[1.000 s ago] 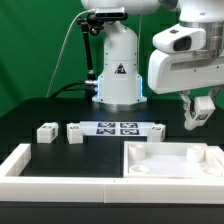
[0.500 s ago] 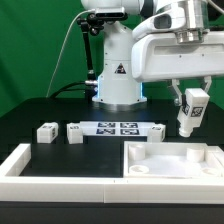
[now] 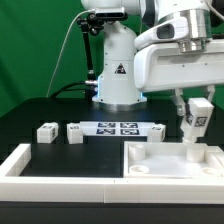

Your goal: Assemble one leg

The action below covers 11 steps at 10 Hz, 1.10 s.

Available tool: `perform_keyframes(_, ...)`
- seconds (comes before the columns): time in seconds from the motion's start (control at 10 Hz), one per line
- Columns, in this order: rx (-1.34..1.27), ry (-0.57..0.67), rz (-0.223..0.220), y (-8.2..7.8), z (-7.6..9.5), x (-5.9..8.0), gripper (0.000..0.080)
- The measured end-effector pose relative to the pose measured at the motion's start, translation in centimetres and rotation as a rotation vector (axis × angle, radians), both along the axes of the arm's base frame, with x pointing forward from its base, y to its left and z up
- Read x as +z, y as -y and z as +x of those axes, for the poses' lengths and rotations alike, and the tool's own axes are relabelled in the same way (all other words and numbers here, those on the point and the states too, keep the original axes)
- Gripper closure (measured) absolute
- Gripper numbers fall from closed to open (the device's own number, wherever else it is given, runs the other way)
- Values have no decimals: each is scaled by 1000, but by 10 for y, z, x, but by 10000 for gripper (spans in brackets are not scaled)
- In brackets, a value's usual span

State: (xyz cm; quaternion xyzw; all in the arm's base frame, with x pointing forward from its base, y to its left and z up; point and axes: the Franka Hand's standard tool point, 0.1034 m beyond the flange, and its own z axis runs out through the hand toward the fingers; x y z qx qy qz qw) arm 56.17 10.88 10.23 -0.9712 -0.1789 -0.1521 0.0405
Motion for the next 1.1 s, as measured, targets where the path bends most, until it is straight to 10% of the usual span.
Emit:
perform_keyframes(0.3, 1, 23, 18, -11, 29, -9, 508)
perform_keyframes(1.1, -8, 130, 17, 1, 43, -5, 508)
